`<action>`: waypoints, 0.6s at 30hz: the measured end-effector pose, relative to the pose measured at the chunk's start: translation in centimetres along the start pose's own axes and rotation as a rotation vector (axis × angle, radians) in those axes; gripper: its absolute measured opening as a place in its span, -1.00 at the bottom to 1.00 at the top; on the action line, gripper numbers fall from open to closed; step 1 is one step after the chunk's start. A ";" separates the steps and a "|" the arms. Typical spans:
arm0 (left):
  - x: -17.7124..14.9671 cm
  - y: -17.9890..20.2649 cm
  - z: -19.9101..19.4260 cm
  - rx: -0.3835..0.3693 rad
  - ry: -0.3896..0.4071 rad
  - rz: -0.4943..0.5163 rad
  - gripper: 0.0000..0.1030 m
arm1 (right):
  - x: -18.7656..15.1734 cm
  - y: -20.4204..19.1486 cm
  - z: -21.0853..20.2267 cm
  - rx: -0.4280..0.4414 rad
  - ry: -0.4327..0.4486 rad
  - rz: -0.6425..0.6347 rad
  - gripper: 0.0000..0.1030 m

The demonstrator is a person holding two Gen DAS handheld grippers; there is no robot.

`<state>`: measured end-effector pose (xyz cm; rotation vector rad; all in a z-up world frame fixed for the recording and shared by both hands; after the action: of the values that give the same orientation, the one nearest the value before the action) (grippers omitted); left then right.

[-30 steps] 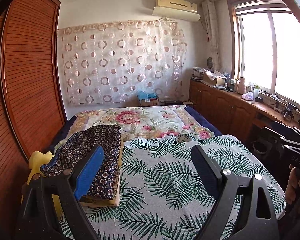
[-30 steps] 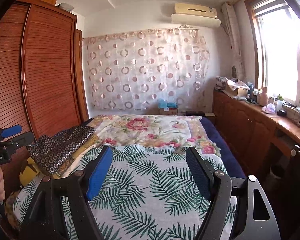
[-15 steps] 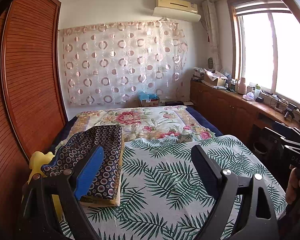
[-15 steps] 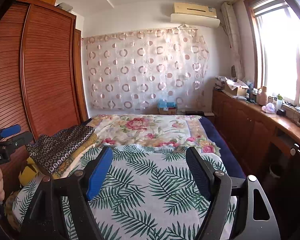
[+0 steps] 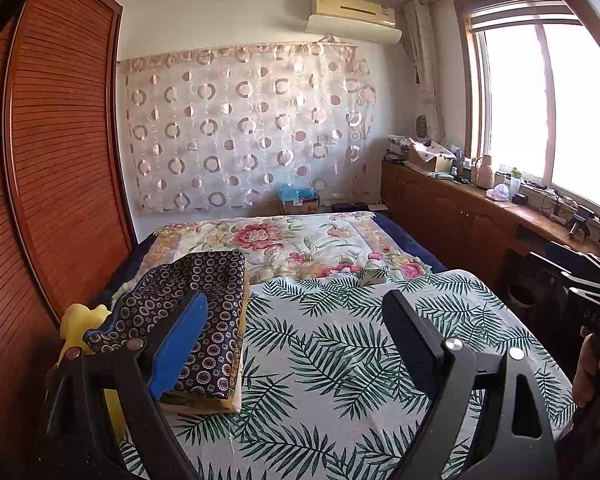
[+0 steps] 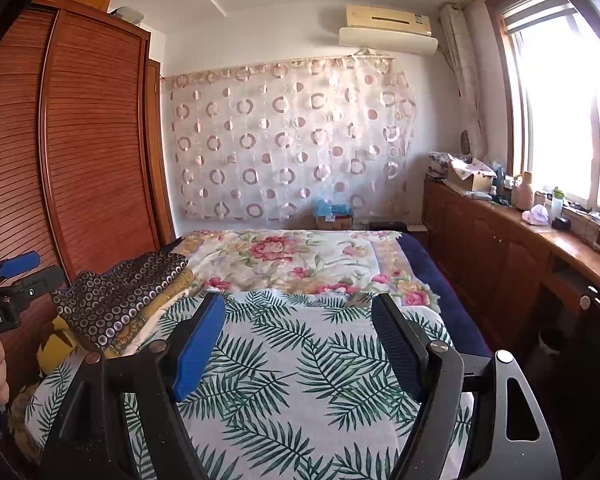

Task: Fold small clothes

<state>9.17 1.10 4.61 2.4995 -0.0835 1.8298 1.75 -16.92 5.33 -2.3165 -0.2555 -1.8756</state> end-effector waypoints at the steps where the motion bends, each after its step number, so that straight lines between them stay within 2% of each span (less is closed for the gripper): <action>1: 0.0 -0.1 0.0 0.001 0.000 0.000 0.74 | 0.0 0.0 0.0 0.000 0.000 0.000 0.50; 18: 0.0 -0.4 0.0 0.003 0.002 0.001 0.74 | -0.1 0.3 0.1 -0.004 -0.002 0.001 0.50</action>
<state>9.18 1.45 4.65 2.4998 -0.0812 1.8347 1.87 -17.15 5.23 -2.3204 -0.2508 -1.8752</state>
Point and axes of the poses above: each gripper's, at about its wrist camera, not at the fingertips, and z roughly the way its jaws point, y to its right, x to its top, the point moved 4 cm from there along z, roughly the way its jaws point, and after that the axes turned 6 degrees about y, right-handed, at the moved point
